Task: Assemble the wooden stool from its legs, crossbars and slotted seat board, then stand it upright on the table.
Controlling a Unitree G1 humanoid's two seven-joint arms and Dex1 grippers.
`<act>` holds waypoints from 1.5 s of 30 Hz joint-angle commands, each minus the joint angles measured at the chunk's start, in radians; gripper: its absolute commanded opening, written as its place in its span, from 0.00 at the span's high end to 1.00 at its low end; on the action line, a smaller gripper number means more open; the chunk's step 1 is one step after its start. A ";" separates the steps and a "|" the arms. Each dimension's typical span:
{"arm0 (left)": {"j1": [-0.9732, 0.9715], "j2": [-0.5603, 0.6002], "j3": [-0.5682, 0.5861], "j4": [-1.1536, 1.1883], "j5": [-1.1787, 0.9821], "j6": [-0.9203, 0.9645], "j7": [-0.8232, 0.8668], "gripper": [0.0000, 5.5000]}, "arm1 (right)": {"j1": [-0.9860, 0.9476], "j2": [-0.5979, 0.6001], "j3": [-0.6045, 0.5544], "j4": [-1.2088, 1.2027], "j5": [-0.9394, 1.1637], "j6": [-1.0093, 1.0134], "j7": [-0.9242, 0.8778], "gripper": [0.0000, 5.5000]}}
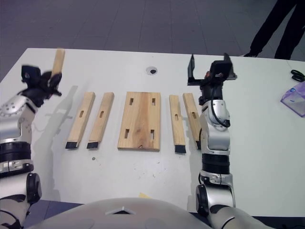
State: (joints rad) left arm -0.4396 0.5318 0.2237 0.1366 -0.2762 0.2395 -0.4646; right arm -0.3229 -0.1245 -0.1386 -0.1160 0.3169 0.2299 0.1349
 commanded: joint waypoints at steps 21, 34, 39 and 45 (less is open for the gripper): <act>0.080 -0.107 -0.298 -0.290 -0.029 0.054 -0.193 0.76 | -0.106 0.212 0.058 0.041 0.503 0.330 0.079 0.02; 0.101 -0.116 -0.311 -0.305 -0.020 0.059 -0.201 0.76 | -0.122 0.337 -0.058 0.076 0.760 0.408 -0.056 0.37; 0.088 -0.127 -0.316 -0.312 -0.016 0.059 -0.198 0.76 | -0.140 0.313 -0.011 0.121 0.751 0.446 -0.060 0.53; 0.103 -0.122 -0.334 -0.321 -0.008 0.058 -0.208 0.76 | -0.149 0.313 0.000 0.136 0.747 0.449 -0.063 0.71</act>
State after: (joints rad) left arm -0.3400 0.4070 -0.1001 -0.1623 -0.2919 0.2945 -0.6622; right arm -0.4408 0.1476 -0.1437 0.0062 1.0643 0.6688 0.0882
